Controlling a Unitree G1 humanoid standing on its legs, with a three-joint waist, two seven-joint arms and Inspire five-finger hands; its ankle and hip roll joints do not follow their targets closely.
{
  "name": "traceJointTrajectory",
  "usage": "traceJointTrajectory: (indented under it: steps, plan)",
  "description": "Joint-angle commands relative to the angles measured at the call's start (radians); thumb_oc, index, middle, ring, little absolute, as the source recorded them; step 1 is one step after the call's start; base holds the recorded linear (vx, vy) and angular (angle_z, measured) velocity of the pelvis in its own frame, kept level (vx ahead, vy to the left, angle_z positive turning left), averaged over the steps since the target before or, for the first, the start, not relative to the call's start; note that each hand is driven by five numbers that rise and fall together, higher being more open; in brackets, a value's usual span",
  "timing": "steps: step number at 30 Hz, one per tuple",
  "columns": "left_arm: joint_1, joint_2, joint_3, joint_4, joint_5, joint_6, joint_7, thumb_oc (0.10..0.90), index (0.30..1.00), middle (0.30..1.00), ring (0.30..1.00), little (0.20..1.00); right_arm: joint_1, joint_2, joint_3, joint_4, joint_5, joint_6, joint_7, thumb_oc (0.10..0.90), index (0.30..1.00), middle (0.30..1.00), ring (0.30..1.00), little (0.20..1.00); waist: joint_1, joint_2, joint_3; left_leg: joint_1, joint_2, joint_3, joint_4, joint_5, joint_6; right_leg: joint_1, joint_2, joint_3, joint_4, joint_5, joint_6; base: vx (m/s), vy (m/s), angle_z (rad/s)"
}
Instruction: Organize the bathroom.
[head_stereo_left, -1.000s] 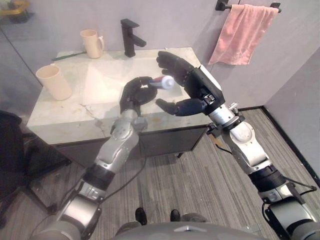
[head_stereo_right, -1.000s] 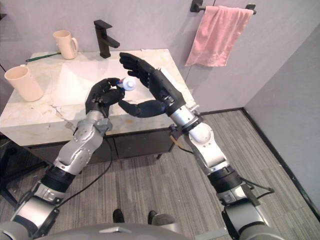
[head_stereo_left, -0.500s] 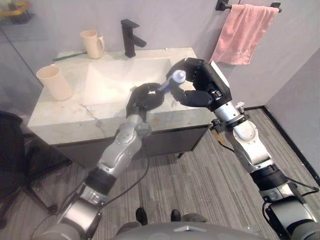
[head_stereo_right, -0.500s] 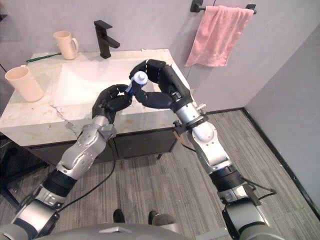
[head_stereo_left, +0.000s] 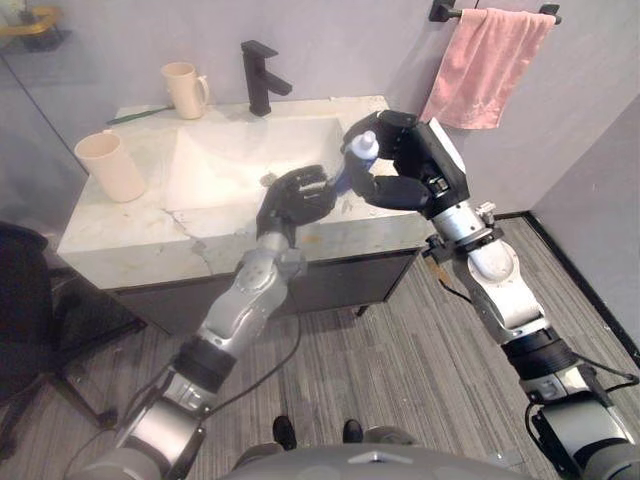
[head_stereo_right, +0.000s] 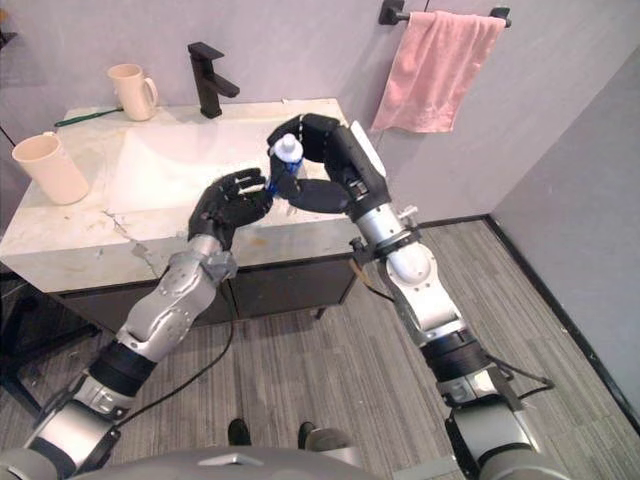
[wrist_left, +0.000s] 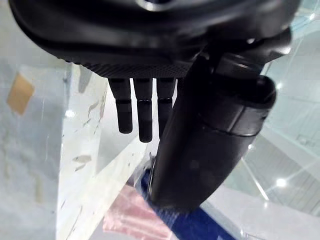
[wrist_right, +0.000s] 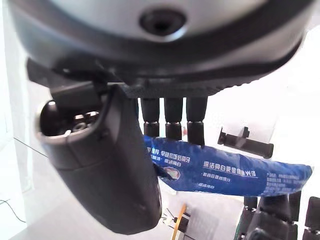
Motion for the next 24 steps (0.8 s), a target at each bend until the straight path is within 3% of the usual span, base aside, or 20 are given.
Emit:
traceJointTrajectory:
  steps: [1,14,20,22,24]
  plan:
    - [-0.113,-0.004,0.054,-0.095,0.132,-0.125,0.0,0.8,0.9,0.9,0.9,0.9,-0.14,-0.012,-0.04,-0.095,-0.012,-0.142,-0.037,0.4,0.3,0.3,0.3,0.3,0.032,0.022,-0.094,0.059,0.019,-0.047,0.015,-0.104,-0.025,-0.065,-0.022,-0.028,0.209,-0.152,0.106,-0.05,-0.028,0.03]
    - [-0.056,0.084,0.144,-0.202,0.2,-0.167,-0.087,0.8,0.9,0.9,0.9,0.9,-0.287,-0.107,-0.07,-0.071,-0.057,-0.119,-0.152,0.4,0.3,0.3,0.3,0.3,0.099,0.001,-0.099,0.037,0.03,-0.111,0.016,-0.087,-0.053,-0.034,0.017,-0.054,0.154,-0.182,0.062,-0.14,-0.083,0.22]
    - [-0.013,0.109,0.189,-0.249,0.077,-0.232,-0.249,0.8,0.9,0.9,0.9,0.9,-0.342,-0.126,-0.059,-0.027,-0.087,-0.098,-0.166,0.4,0.3,0.3,0.3,0.3,0.145,-0.012,-0.104,0.01,0.038,-0.175,0.011,-0.062,-0.076,-0.017,0.04,-0.08,0.098,-0.165,0.032,-0.2,-0.129,0.36]
    - [0.016,0.118,0.195,-0.282,-0.021,-0.255,-0.424,0.8,0.9,0.9,0.9,0.9,-0.372,-0.132,-0.047,-0.008,-0.09,-0.105,-0.162,0.4,0.3,0.3,0.3,0.3,0.172,-0.017,-0.096,-0.014,0.047,-0.21,0.017,-0.041,-0.091,-0.011,0.051,-0.09,0.058,-0.141,0.017,-0.26,-0.17,0.28]
    - [0.025,0.124,0.196,-0.294,-0.026,-0.264,-0.454,0.8,0.9,0.9,0.9,0.9,-0.382,-0.135,-0.043,-0.005,-0.086,-0.103,-0.163,0.4,0.3,0.3,0.3,0.3,0.178,-0.019,-0.098,-0.014,0.051,-0.216,0.014,-0.043,-0.096,-0.002,0.054,-0.09,0.042,-0.141,0.014,-0.15,-0.113,0.15]
